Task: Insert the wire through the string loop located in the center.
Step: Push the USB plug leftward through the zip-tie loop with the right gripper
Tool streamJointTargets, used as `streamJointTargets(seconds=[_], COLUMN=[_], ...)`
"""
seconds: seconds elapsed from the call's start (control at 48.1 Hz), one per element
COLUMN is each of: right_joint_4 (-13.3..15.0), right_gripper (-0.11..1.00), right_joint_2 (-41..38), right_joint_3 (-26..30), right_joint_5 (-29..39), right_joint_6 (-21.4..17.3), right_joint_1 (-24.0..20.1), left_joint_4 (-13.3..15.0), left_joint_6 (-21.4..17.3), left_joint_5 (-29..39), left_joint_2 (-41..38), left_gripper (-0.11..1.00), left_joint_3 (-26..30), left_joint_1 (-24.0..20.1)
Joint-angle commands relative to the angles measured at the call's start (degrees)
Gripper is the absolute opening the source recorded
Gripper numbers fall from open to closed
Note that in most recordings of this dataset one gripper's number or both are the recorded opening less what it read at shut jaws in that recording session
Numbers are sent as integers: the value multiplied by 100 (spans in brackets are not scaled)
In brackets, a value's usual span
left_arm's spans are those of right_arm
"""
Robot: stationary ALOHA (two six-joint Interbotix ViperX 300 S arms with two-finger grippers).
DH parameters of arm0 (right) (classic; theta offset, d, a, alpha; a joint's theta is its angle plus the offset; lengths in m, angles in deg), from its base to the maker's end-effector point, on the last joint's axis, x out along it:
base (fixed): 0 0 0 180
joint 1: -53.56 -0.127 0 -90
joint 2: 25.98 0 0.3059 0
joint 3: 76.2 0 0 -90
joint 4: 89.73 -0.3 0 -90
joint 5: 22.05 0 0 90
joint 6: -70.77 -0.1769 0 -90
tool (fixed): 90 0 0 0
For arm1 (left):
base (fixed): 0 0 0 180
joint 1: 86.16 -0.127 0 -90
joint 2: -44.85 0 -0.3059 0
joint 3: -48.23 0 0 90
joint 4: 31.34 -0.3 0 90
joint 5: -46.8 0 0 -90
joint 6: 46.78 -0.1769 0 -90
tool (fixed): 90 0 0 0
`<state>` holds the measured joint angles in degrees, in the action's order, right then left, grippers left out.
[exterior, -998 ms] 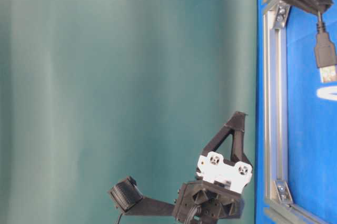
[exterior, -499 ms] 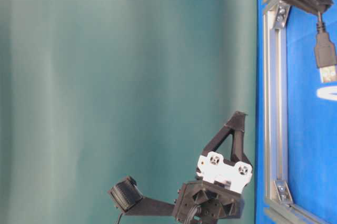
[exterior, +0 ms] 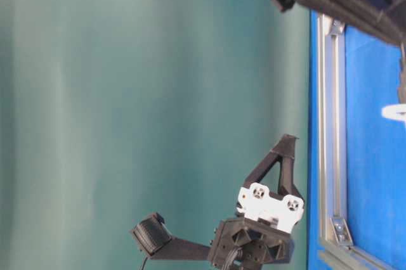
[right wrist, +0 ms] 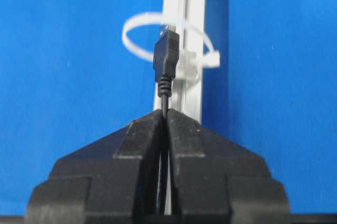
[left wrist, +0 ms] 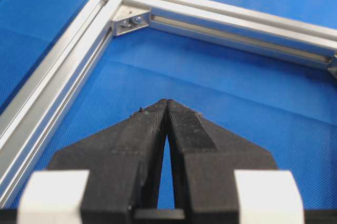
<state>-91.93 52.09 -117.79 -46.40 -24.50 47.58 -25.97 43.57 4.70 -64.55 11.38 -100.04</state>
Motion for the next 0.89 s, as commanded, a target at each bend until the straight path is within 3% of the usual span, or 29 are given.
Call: streamJointTargets(seconds=[0.0, 0.395, 0.873], right_joint_4=[-9, 0, 0], right_gripper=[-2, -2, -2], right_joint_2=[-35, -387, -404], right_joint_3=[229, 756, 765], right_joint_5=[-62, -62, -62], right_joint_6=[9, 35, 35], right_joint_1=[-18, -18, -9], left_joint_4=[-18, -18, -18], left_joint_6=[-18, 9, 70], left_joint_5=[-26, -26, 44], left_joint_2=[176, 176, 360], left_gripper=[0, 0, 0], left_joint_3=[53, 35, -193], left_joint_1=[18, 18, 211])
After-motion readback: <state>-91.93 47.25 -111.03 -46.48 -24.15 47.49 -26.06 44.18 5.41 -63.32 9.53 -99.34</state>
